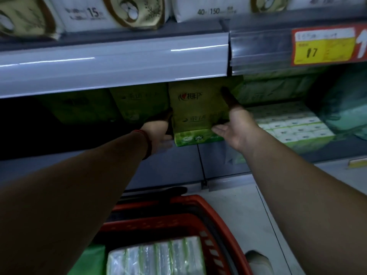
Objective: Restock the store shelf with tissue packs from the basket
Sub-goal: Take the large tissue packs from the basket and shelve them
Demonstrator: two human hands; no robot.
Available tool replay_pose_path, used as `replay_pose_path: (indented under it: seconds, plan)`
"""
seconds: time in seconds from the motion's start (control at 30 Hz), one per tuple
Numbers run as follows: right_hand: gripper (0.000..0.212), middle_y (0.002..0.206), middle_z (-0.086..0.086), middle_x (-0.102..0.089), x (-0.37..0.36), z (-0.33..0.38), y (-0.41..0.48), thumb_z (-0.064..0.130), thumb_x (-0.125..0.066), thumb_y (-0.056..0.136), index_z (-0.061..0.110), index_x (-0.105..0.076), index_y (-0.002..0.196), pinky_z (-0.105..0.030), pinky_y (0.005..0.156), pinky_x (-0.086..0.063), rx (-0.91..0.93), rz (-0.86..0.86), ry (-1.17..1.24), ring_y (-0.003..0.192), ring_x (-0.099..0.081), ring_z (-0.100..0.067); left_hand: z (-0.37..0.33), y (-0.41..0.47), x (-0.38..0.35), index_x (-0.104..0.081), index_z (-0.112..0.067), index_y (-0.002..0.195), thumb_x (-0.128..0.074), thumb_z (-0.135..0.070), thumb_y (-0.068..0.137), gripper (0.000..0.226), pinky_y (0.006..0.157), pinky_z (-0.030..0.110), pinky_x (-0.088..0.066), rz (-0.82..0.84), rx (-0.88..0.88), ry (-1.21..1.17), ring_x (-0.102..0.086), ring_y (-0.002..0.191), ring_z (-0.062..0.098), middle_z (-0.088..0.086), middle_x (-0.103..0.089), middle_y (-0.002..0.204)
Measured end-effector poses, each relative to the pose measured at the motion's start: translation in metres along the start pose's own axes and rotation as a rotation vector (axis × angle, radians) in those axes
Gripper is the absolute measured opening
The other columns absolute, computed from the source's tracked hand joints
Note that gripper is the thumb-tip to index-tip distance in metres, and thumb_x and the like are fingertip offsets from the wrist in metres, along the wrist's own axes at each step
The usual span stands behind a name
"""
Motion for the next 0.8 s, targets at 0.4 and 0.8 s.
replay_pose_path:
  seconds: [0.4,0.8]
  plan:
    - [0.081,0.157,-0.011,-0.04,-0.039,0.031,-0.187,0.04,-0.072,0.093,0.021,-0.029,0.159,-0.043,0.107,-0.047,0.629,0.162,-1.497,0.137,-0.047,-0.033,0.022,-0.159,0.107,-0.046,-0.027,0.148,-0.068,-0.055,0.089,0.069,0.112,0.047,-0.041,-0.166,-0.28,0.564,-0.046,0.136,0.032,0.007,-0.048,0.15]
    - [0.093,0.165,-0.002,-0.026,-0.098,-0.047,-0.372,0.049,-0.073,0.091,0.024,-0.019,0.163,-0.042,0.109,-0.045,0.812,0.514,-1.751,0.141,-0.045,-0.029,0.092,-0.328,0.158,-0.051,-0.027,0.142,-0.054,-0.073,0.07,0.085,0.106,0.048,-0.045,-0.179,-0.368,0.739,-0.052,0.13,0.031,0.003,-0.057,0.141]
Point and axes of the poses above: each hand's wrist, its own y-axis towards the middle knuckle, its own x-axis out of the back of the hand, z = x × y, the point moved 8 cm from there along y, towards the middle knuckle
